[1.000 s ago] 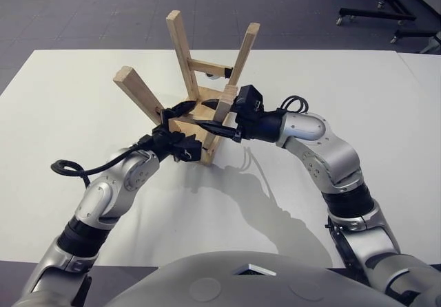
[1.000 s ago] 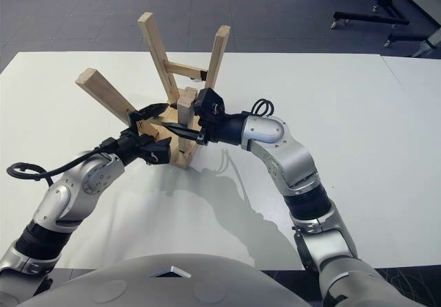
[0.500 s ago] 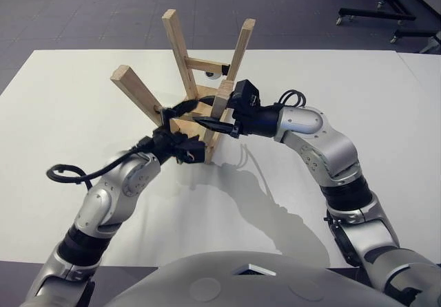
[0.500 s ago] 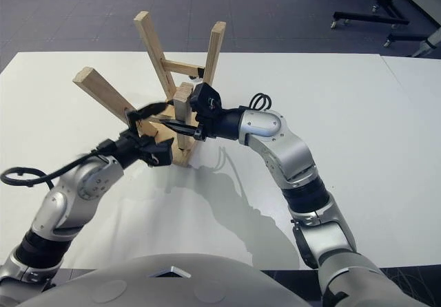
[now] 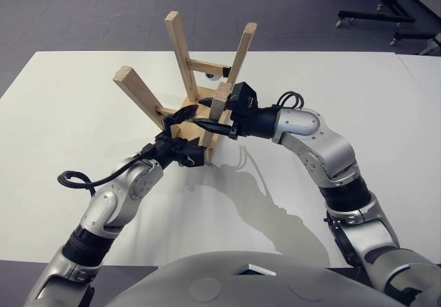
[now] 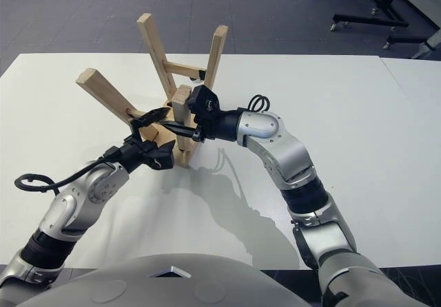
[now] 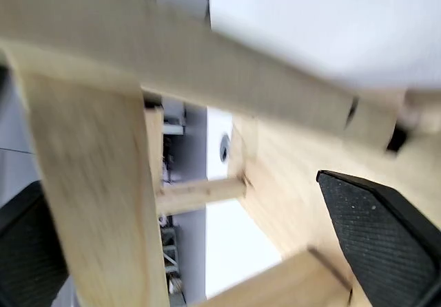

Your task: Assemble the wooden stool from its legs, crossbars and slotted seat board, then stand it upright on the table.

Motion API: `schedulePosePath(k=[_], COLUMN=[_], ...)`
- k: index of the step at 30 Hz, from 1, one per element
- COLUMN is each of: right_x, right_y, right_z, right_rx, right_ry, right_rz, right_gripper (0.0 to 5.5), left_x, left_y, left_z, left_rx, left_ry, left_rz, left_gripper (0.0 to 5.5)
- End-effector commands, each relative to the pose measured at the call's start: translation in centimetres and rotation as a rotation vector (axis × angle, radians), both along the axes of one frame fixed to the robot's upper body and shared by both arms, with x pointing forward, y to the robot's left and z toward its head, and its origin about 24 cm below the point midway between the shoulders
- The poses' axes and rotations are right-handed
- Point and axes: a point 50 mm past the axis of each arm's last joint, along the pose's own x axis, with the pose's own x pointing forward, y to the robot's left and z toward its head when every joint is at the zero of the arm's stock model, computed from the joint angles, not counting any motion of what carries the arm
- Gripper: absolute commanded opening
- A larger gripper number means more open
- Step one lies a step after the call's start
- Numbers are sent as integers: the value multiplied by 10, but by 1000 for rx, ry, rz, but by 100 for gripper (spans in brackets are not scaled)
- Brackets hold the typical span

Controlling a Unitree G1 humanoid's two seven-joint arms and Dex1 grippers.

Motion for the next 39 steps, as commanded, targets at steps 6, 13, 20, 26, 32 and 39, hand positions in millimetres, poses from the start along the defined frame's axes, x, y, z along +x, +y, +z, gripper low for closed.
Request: schedulePosePath(k=[6, 13, 20, 26, 32, 39], right_x=[0, 1, 1, 2, 2, 2], right_y=[-9, -7, -10, -13, -14, -12], right_z=[-18, -23, -37, -40, -43, -43], right_rx=[-94, -166, -245, -217, -205, -185], right_ry=[75, 64, 55, 80, 94, 101], right_rz=[-37, -33, -52, -67, -72, -61], right_gripper=[206, 206, 206, 206, 206, 206], left_x=[6, -34, -22, 5, -1, -36], left_y=[1, -11, -4, 12, 1, 2], left_z=[38, -61, -56, 7, 4, -94], left_rx=[-25, -11, -13, -22, -60, -6], left_ry=[-51, 220, 174, -3, 44, 275], left_rz=[16, 9, 42, 67, 56, 77], left_gripper=[540, 540, 540, 540, 540, 540])
